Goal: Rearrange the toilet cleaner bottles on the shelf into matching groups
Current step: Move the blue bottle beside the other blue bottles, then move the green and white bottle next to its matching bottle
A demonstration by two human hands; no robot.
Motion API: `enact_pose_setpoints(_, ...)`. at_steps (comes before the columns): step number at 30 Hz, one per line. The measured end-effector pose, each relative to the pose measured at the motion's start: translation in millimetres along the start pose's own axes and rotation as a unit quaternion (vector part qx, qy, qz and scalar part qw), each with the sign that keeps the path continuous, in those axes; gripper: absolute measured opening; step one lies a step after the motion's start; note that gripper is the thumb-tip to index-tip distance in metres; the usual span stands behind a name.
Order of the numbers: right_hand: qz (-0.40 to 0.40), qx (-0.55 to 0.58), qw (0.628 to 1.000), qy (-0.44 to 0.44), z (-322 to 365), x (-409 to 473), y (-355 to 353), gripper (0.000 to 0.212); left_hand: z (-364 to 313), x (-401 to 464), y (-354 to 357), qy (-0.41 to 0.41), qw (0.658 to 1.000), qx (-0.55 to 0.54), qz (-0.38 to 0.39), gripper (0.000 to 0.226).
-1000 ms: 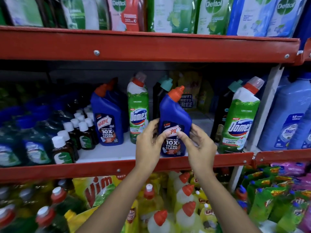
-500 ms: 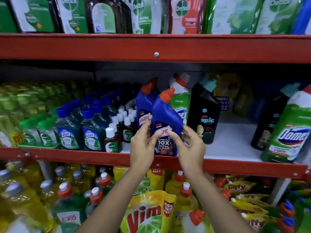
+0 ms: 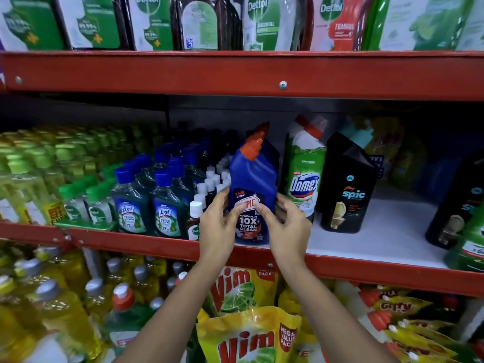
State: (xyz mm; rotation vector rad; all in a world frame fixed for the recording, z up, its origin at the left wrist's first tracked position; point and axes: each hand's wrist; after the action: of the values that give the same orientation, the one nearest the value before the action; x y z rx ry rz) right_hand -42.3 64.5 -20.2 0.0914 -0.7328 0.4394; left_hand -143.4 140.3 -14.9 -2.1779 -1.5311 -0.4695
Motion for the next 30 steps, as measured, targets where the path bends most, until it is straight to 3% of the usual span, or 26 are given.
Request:
enact_pose_setpoints(7, 0.009, -0.022, 1.0, -0.004, -3, 0, 4, 0.051, 9, 6, 2, 0.008, 1.0, 0.01, -0.003, 0.042)
enact_pose_setpoints(10, 0.043, -0.087, 0.994, -0.046, -3, -4, -2, 0.053, 9, -1, 4, 0.03, 0.999, 0.027, 0.007, 0.046)
enact_pose_setpoints(13, 0.078, -0.203, 0.969, -0.118, -7, -13, -19, 0.065, 6, -15, 10, 0.074, 0.987, 0.141, 0.013, 0.062)
enact_pose_setpoints(18, 0.076, -0.403, 0.889, -0.202, -24, -25, -66, 0.074, 9, -35, 29, 0.189, 0.922, 0.337, 0.011, 0.067)
enact_pose_setpoints(25, 0.052, -0.524, 0.831, -0.179, -52, -31, -147, 0.073, -4, -63, 93, 0.238, 0.893, 0.375, 0.069, 0.062)
enact_pose_setpoints(30, 0.027, -0.567, 0.807, -0.165, -70, -27, -214, 0.073, -31, -86, 157, 0.251, 0.896, 0.347, 0.118, 0.061)
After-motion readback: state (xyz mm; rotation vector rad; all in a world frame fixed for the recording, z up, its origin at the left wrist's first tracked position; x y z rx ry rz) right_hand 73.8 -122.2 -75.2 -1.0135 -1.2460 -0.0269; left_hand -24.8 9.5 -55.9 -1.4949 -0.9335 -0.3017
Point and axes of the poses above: each hand's wrist, its own x-axis towards the middle knuckle, its own y-axis out of the palm, z = x × y, and after that the axes turned 8 degrees about -y, right-handed
